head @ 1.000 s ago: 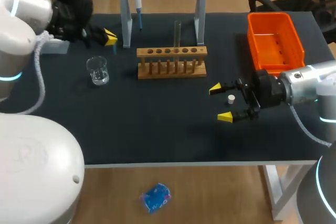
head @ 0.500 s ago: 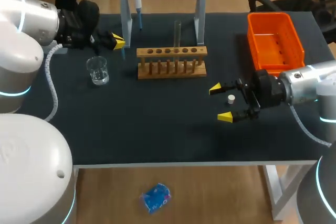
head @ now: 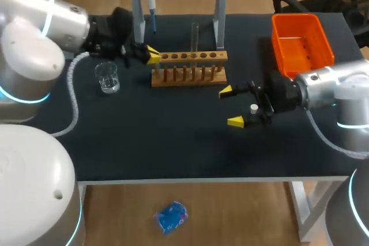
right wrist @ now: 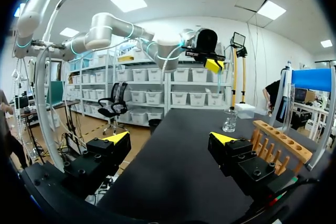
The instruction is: Invert the test tube, pick up the pipette, mount the tip to pipette, aspirate from beaker and dispense into the tube, eject the tip, return the pipette, and cap with the stopper.
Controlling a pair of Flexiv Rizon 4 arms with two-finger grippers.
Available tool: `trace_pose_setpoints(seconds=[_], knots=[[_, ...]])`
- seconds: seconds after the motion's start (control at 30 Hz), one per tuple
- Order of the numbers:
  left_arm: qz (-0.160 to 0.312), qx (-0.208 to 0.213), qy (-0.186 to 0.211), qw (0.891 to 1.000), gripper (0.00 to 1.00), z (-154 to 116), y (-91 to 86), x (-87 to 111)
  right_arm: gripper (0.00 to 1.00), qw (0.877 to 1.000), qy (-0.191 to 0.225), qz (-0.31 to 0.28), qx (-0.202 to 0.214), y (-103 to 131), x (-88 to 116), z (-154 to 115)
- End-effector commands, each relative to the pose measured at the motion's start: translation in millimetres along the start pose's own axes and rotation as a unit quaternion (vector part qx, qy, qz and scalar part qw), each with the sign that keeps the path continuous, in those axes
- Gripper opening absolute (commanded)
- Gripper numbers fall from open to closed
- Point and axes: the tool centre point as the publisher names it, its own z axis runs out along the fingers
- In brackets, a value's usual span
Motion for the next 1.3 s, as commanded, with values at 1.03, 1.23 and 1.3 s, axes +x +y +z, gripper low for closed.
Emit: trace_pose_setpoints(seconds=[1.03,1.23,1.3], knots=[[0.014,-0.017,0.020,1.000,0.00,84.3,-14.0,37.5,1.00,1.000,-0.003,0.009,-0.026,2.6,-63.7,23.7],[0.014,-0.015,0.026,0.999,0.00,96.3,-13.0,40.9,1.00,0.999,-0.001,0.016,-0.036,3.3,-80.5,35.8],[0.013,-0.014,0.030,0.999,0.00,98.1,-13.2,41.1,1.00,0.999,0.001,0.016,-0.037,4.6,-84.5,40.2]])
